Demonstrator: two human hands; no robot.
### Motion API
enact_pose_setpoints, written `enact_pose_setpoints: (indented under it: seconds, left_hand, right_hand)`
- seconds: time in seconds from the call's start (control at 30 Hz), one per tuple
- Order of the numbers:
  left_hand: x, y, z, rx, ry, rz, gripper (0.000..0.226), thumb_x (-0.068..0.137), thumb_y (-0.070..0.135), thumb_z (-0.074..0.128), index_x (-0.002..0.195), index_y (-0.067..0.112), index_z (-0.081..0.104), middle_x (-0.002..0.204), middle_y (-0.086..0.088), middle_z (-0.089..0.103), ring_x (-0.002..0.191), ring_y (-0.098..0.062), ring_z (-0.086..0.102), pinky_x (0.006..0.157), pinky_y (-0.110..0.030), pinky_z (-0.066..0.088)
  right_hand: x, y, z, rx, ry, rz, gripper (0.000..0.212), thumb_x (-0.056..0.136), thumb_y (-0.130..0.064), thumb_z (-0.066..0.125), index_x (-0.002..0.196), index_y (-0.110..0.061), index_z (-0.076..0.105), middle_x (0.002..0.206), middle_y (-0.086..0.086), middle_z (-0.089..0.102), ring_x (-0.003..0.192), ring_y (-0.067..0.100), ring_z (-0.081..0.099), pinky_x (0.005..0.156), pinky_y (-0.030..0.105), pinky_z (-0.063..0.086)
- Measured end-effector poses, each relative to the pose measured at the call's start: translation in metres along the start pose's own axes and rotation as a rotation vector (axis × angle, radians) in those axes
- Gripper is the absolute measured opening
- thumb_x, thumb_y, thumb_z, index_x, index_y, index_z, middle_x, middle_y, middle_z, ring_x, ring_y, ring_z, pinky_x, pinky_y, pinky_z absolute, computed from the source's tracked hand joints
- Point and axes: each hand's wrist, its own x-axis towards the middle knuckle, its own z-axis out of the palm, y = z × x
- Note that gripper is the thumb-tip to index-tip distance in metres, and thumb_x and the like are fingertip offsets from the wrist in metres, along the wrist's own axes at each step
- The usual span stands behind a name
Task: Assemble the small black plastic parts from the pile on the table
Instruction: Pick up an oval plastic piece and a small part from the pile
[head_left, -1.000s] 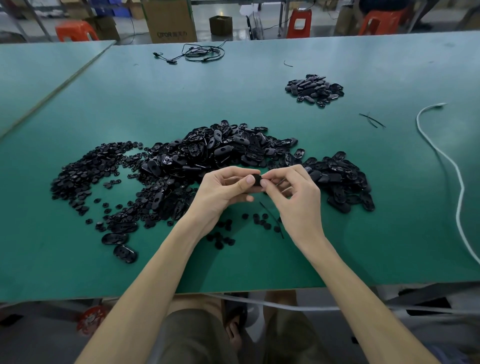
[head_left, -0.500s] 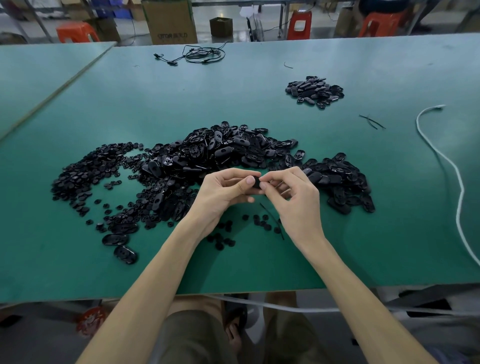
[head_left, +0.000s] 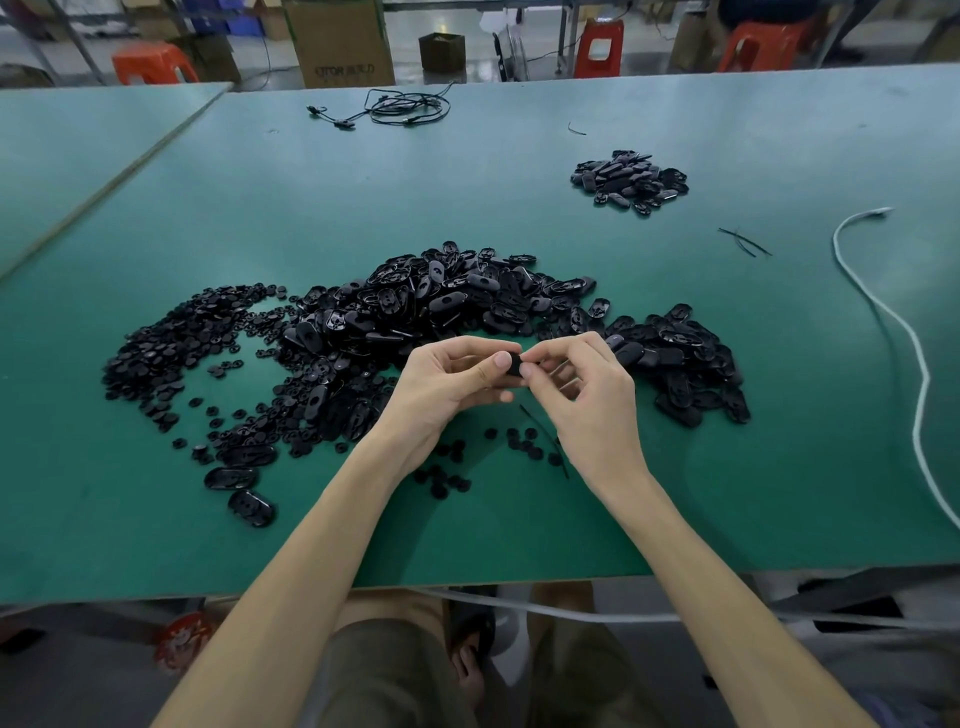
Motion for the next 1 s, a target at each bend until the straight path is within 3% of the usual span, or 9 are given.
enact_pose_setpoints:
  seconds: [0.77, 0.93, 1.0]
  left_hand:
    - [0.0010, -0.0004, -0.0022, -0.005, -0.005, -0.014, 0.022, 0.099, 0.014, 0.067, 0.117, 0.002, 0.074, 0.108, -0.019, 0.078, 0.098, -0.026, 0.077, 0.080, -0.026, 0.061]
    - [0.0012, -0.0007, -0.0023, -0.021, 0.001, -0.015, 0.024, 0.100, 0.013, 0.066, 0.119, 0.000, 0.073, 0.110, -0.020, 0.077, 0.099, -0.027, 0.077, 0.080, -0.026, 0.061]
    - [0.0010, -0.0006, -0.0030, -0.034, 0.010, -0.016, 0.024, 0.101, 0.013, 0.066, 0.119, -0.001, 0.072, 0.110, -0.020, 0.077, 0.099, -0.027, 0.077, 0.080, -0.026, 0.062]
  right_hand:
    - [0.0016, -0.0009, 0.0013, 0.040, -0.003, 0.022, 0.010, 0.094, -0.011, 0.077, 0.096, -0.020, 0.074, 0.097, -0.011, 0.060, 0.079, 0.003, 0.062, 0.070, 0.013, 0.049]
    - [0.0021, 0.0010, 0.0014, 0.067, -0.004, 0.043, 0.008, 0.095, -0.014, 0.075, 0.098, -0.022, 0.073, 0.099, -0.011, 0.060, 0.081, 0.014, 0.065, 0.075, 0.040, 0.061]
    - [0.0019, 0.0016, 0.0014, 0.077, -0.001, 0.044, 0.010, 0.096, -0.015, 0.075, 0.098, -0.024, 0.072, 0.099, -0.011, 0.060, 0.083, 0.015, 0.066, 0.075, 0.044, 0.060]
